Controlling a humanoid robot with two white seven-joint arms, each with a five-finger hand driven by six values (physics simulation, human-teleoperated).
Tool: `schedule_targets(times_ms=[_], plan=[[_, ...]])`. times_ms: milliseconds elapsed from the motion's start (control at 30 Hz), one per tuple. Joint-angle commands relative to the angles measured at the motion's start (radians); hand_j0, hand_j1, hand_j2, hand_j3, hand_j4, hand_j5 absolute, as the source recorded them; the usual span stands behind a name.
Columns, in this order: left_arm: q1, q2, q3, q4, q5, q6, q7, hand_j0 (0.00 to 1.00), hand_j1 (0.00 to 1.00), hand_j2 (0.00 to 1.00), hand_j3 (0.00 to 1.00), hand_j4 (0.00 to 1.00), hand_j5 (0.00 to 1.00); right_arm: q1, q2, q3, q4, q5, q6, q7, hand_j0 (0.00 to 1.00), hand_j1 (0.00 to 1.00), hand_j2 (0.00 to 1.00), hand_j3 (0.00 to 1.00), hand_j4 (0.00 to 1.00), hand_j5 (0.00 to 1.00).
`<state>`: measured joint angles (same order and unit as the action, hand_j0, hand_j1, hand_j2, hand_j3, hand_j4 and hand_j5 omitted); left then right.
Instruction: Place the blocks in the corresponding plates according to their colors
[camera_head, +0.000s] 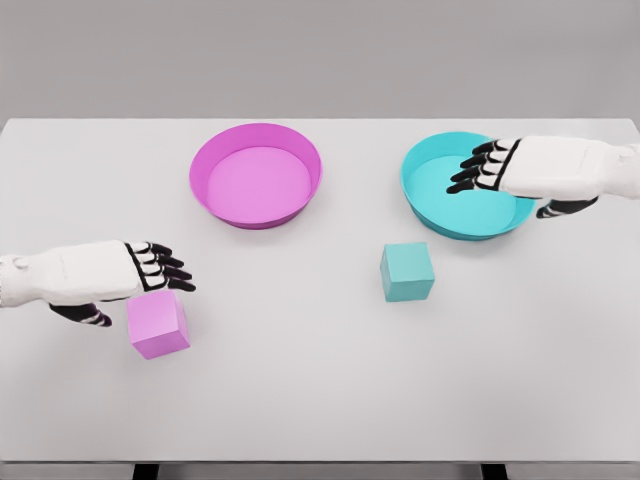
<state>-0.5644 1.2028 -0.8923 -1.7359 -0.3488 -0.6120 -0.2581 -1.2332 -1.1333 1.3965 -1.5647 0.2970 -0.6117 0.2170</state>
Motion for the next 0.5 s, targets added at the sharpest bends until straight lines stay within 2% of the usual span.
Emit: schedule_targets(times_ms=[0,367,467], plan=[[0.0,-0.011,-0.007,-0.022,-0.002,0.001,0.0,1.0,1.0,1.0,1.0,1.0,1.0,0.0,0.017,0.076,-0.035,-0.006,0.001,0.01,1.0,1.0,1.0,1.0,1.0,1.0],[0.02,-0.025,-0.027,-0.021,-0.01,0.001,-0.024,1.0,1.0,1.0,1.0,1.0,1.0,-0.075,0.024,0.078,-0.146,-0.004,0.001,0.012,1.0,1.0,1.0,1.0,1.0,1.0],[0.02,-0.038,-0.027,-0.017,-0.036,0.001,-0.024,1.0,1.0,1.0,1.0,1.0,1.0,-0.077,0.063,0.078,-0.158,-0.004,0.001,0.012,1.0,1.0,1.0,1.0,1.0,1.0]])
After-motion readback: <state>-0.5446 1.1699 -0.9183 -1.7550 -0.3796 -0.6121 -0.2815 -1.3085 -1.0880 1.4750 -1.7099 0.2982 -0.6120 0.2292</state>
